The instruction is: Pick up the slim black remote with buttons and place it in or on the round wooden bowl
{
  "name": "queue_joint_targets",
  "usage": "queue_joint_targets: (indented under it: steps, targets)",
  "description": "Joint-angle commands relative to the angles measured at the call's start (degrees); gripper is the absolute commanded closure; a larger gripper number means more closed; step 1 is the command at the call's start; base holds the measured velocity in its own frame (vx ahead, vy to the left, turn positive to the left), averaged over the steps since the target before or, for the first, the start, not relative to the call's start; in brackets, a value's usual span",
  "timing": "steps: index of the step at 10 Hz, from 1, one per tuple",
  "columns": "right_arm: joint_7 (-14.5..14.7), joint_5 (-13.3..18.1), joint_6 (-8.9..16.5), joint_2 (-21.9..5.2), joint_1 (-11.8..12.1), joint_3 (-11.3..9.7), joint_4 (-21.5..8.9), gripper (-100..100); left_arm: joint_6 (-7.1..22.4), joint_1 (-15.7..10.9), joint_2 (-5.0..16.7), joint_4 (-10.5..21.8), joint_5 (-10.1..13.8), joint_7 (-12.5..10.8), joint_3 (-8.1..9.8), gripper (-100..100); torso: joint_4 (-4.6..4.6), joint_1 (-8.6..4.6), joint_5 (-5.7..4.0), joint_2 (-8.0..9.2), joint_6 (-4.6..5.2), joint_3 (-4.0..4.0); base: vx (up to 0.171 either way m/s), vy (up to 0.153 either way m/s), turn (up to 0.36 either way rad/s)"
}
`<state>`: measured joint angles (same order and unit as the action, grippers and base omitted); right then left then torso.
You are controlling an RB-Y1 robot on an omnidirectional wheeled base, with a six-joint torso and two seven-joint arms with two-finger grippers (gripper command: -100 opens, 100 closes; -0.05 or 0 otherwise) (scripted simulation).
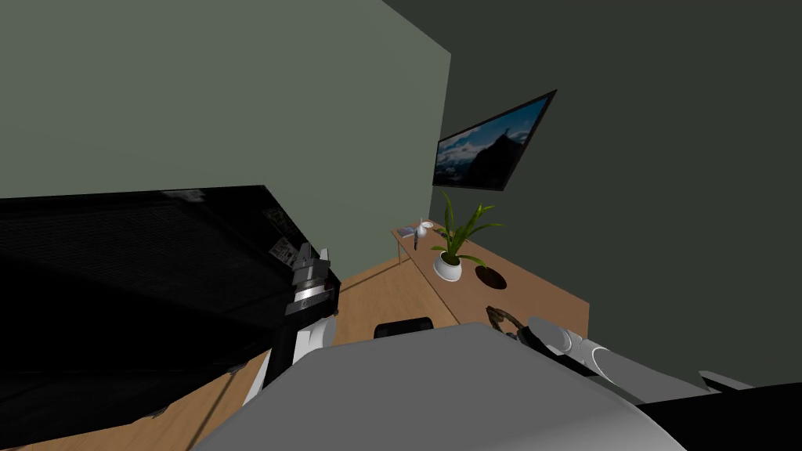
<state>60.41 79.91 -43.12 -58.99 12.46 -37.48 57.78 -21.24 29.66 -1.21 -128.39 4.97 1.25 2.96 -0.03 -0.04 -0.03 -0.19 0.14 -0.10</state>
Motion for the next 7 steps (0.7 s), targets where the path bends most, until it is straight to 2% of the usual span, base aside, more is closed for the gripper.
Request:
queue_joint_targets:
  steps: [1,4,5,6,7]
  targets:
    - [0.0,0.0,0.0,0.0,0.0,0.0,0.0,100,0.0,0.0,0.0,0.0,0.0,0.0,0.00,0,0.00,0.00,0.00,0.00,0.00,0.00,0.000,0.000,0.000]
    - [0.0,0.0,0.0,0.0,0.0,0.0,0.0,100,0.0,0.0,0.0,0.0,0.0,0.0,0.00,0,0.02,0.03,0.00,-0.02,0.00,0.00,0.000,0.000,0.000]
    - [0.0,0.0,0.0,0.0,0.0,0.0,0.0,0,0.0,0.0,0.0,0.0,0.0,0.0,0.00,0,0.02,0.03,0.00,-0.02,-0.01,0.00,0.000,0.000,0.000]
    - [-0.2,-0.4,-1.2,-1.6,0.0,0.4,1.1,100,0.0,0.0,0.0,0.0,0.0,0.0,0.00,0,0.02,0.03,0.00,-0.02,-0.01,0.00,0.004,0.020,-0.090]
    - [-0.3,-0.6,-1.9,-2.4,-0.1,0.7,1.5,100,0.0,0.0,0.0,0.0,0.0,0.0,0.00,0,0.03,0.11,0.07,-0.02,0.03,0.01,0.003,0.032,-0.077]
